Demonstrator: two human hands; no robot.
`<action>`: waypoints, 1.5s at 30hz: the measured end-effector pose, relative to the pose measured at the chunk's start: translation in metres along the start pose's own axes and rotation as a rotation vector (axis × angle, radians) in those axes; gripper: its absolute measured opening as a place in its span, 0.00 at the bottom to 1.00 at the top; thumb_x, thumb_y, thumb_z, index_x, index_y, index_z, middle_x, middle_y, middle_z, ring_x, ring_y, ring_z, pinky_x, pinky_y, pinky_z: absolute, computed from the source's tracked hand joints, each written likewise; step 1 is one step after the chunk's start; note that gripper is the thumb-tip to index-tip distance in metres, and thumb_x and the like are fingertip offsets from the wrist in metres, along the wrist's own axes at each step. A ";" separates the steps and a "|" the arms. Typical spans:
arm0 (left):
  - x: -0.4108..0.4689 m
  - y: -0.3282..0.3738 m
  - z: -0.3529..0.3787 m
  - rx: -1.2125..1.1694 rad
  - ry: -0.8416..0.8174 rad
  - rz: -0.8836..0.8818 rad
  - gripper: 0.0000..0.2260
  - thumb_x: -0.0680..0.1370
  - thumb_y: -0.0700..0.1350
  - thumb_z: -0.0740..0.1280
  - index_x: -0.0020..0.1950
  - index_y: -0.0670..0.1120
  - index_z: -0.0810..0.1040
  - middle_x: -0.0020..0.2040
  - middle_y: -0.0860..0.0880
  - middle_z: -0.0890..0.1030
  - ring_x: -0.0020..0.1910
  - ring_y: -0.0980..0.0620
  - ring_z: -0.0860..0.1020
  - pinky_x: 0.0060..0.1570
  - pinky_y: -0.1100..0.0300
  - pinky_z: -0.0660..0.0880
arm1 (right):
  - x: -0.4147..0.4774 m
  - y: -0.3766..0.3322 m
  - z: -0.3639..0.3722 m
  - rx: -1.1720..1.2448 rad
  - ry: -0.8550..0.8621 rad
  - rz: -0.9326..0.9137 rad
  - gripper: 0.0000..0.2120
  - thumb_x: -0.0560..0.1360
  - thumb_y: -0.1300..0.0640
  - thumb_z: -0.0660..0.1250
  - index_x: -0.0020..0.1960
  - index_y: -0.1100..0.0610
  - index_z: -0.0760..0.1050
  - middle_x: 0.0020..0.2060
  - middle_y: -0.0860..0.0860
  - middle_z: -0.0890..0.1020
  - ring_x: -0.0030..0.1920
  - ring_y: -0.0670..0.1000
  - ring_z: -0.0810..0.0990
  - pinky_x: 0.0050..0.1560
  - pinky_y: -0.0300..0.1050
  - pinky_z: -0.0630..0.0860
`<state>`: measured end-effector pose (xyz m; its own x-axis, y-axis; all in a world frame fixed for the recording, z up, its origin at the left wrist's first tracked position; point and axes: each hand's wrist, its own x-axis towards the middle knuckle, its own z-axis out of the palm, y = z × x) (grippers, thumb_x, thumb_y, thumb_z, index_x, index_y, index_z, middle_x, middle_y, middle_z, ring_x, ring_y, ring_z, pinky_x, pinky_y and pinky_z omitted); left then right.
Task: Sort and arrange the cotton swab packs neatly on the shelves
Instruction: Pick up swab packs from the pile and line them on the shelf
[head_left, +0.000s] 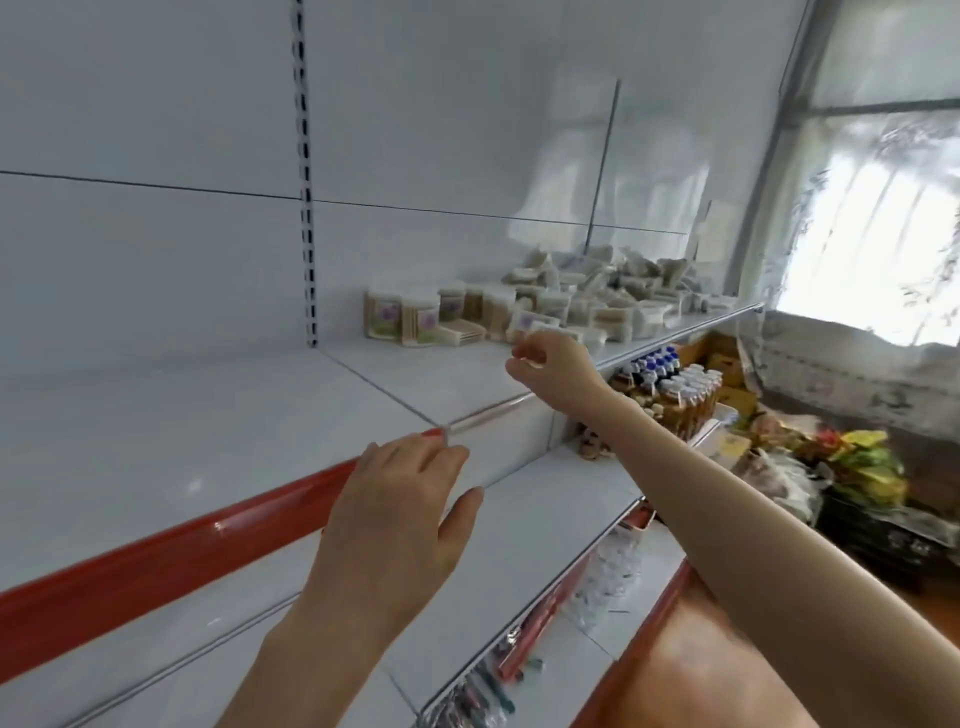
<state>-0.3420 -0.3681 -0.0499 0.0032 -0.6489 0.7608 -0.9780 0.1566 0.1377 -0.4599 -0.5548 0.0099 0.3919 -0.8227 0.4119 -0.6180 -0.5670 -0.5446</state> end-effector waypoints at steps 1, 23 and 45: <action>0.010 0.011 0.015 -0.009 0.007 0.010 0.18 0.72 0.52 0.58 0.48 0.43 0.83 0.44 0.46 0.83 0.42 0.46 0.82 0.45 0.46 0.80 | 0.004 0.016 -0.012 0.008 0.005 0.004 0.13 0.75 0.57 0.65 0.57 0.62 0.77 0.54 0.56 0.80 0.54 0.51 0.76 0.49 0.38 0.67; 0.225 0.148 0.307 -0.136 -0.049 -0.062 0.20 0.73 0.56 0.58 0.52 0.45 0.82 0.47 0.50 0.83 0.45 0.49 0.82 0.43 0.59 0.75 | 0.147 0.329 -0.138 0.235 0.226 0.108 0.15 0.74 0.56 0.67 0.59 0.57 0.76 0.51 0.50 0.80 0.52 0.47 0.77 0.53 0.40 0.71; 0.387 0.125 0.400 0.400 0.198 -0.386 0.19 0.73 0.53 0.59 0.50 0.41 0.82 0.44 0.45 0.82 0.40 0.42 0.81 0.42 0.52 0.76 | 0.499 0.388 -0.088 -0.109 -0.157 -0.277 0.24 0.76 0.40 0.59 0.53 0.62 0.71 0.47 0.57 0.77 0.48 0.57 0.77 0.43 0.45 0.70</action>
<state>-0.5462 -0.8977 0.0084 0.3756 -0.4462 0.8123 -0.9009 -0.3813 0.2072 -0.5642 -1.1813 0.0689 0.6502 -0.6392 0.4106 -0.5396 -0.7690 -0.3427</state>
